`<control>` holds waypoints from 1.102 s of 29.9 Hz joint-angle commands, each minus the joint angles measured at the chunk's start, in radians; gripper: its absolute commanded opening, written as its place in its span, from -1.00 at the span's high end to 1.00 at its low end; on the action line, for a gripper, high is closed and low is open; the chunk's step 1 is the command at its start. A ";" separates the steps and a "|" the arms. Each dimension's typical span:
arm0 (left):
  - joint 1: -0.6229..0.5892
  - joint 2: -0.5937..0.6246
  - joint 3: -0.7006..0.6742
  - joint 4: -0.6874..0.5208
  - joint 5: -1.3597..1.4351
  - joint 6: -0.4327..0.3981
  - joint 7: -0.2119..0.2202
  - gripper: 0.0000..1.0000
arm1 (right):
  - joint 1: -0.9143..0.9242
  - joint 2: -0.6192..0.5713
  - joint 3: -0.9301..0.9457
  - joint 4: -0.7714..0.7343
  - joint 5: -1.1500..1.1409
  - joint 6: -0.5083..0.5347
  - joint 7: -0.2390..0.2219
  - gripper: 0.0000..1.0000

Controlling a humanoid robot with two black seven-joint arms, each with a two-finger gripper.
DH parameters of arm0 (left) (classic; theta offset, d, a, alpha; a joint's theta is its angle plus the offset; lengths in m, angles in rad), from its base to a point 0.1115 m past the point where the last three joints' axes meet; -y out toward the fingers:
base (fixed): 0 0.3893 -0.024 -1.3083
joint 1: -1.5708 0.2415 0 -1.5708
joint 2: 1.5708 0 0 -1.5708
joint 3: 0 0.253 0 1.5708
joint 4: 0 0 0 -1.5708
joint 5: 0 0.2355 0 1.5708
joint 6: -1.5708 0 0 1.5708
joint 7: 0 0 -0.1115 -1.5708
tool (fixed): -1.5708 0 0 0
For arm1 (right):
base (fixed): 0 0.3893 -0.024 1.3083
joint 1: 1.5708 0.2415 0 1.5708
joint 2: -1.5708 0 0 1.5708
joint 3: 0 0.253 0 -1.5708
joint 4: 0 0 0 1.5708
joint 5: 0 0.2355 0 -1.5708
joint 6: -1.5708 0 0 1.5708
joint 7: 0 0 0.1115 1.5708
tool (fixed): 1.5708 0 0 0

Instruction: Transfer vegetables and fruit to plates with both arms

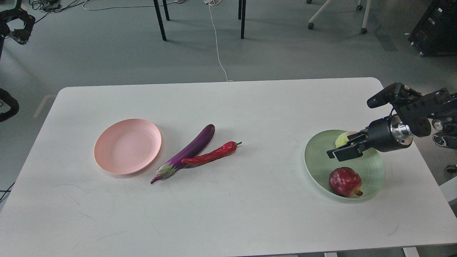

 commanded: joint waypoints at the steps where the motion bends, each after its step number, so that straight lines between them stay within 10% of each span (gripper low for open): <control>1: 0.000 -0.001 0.054 0.003 0.062 0.000 -0.007 -0.96 | -0.012 0.004 0.103 -0.066 0.153 0.026 0.000 -0.98; 17: -0.046 -0.024 0.244 -0.170 0.591 0.004 -0.010 -0.96 | -0.238 0.019 0.744 -0.385 0.478 0.139 0.000 -0.98; 22: -0.041 0.000 0.255 -0.459 0.875 0.231 -0.003 -0.96 | -0.334 0.006 0.861 -0.399 0.681 0.207 0.000 -0.98; 33: -0.034 -0.082 0.422 -0.592 1.620 0.308 0.004 -0.90 | -0.485 -0.045 0.981 -0.399 1.167 0.326 0.000 -0.98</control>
